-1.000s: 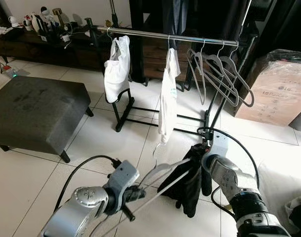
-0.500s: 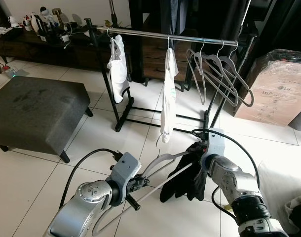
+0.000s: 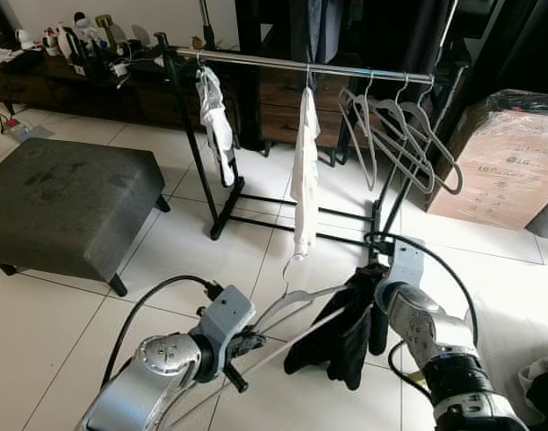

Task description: Hang hanger

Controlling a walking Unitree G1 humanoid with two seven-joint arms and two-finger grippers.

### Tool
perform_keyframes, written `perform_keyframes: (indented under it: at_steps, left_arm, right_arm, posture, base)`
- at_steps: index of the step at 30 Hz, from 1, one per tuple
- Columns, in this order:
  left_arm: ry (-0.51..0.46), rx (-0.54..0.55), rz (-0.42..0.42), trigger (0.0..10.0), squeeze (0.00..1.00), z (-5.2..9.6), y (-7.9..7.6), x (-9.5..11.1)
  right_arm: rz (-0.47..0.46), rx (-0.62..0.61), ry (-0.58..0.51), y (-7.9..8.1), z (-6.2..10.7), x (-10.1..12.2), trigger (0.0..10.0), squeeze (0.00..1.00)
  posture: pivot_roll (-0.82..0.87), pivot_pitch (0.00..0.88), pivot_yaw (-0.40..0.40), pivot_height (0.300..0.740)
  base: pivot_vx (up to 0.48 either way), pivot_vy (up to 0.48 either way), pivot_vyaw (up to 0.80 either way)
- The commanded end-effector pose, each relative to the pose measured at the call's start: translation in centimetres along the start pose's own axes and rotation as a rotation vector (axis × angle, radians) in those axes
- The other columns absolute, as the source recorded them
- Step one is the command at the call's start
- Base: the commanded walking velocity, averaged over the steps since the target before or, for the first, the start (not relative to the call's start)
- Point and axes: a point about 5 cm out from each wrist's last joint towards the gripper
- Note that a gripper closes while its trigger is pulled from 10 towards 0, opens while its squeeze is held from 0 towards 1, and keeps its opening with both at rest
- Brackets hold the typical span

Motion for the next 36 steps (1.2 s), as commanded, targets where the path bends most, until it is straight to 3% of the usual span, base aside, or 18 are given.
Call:
perform_keyframes:
  at_steps: [1,10,15,23,25,27,29,31,36]
  left_arm:
    - [-0.001,-0.007,-0.017,10.0,0.00,0.1,-0.3,0.3]
    - [-0.025,-0.125,0.037,10.0,0.00,0.1,-1.3,0.2]
    - [-0.020,-0.183,0.056,10.0,0.00,0.3,-1.8,0.0]
    - [-0.049,-0.161,0.078,10.0,0.00,0.5,-1.4,0.2]
    - [-0.051,-0.178,0.083,10.0,0.00,0.5,-1.6,0.3]
    - [-0.042,-0.226,0.077,10.0,0.00,0.8,-2.1,0.2]
    - [-0.042,-0.226,0.077,10.0,0.00,0.8,-2.1,0.2]
    - [-0.022,-0.235,0.069,10.0,0.00,1.2,-2.2,-0.2]
    - [-0.013,-0.230,0.068,10.0,0.00,1.6,-2.0,-0.4]
  right_arm:
    - [-0.016,0.024,-0.012,0.6,0.0,0.5,10.0,0.00]
    - [0.068,0.262,-0.009,3.5,1.2,0.7,10.0,0.00]
    - [0.102,0.298,-0.010,4.0,1.4,0.8,10.0,0.00]
    - [0.138,0.352,-0.003,4.7,1.6,0.8,10.0,0.00]
    - [0.169,0.373,-0.002,4.8,1.7,0.6,10.0,0.00]
    - [0.275,0.379,-0.024,4.7,1.8,0.6,10.0,0.00]
    - [0.275,0.379,-0.024,4.7,1.8,0.6,10.0,0.00]
    - [0.388,0.344,-0.059,4.2,1.7,0.7,10.0,0.00]
    - [0.507,0.322,-0.088,3.9,1.5,0.8,10.0,0.00]
  posture:
    - [-0.01,0.163,0.005,0.740]
    - [-0.02,0.162,0.003,0.740]
    - [-0.02,0.160,0.002,0.740]
    - [-0.02,0.159,-0.003,0.740]
    - [-0.02,0.157,-0.003,0.740]
    - [-0.02,0.155,-0.003,0.740]
    - [-0.02,0.155,-0.003,0.740]
    - [-0.02,0.155,-0.005,0.740]
    - [-0.01,0.151,-0.006,0.740]
  base:
    - [0.000,0.000,0.00]
    - [0.000,0.000,0.00]
    - [0.000,0.000,0.00]
    - [0.000,0.000,0.00]
    - [0.000,0.000,0.00]
    - [0.000,0.000,0.00]
    - [0.000,0.000,0.00]
    - [0.000,0.000,0.00]
    - [0.000,0.000,0.00]
Point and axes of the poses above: a point about 5 cm out from each wrist's last joint towards the gripper, its own z axis pointing back from the gripper into the wrist, its own x axis along the axis of the wrist's last joint, y = z × x, and after that the axes turned 5 degrees about -z, right-handed
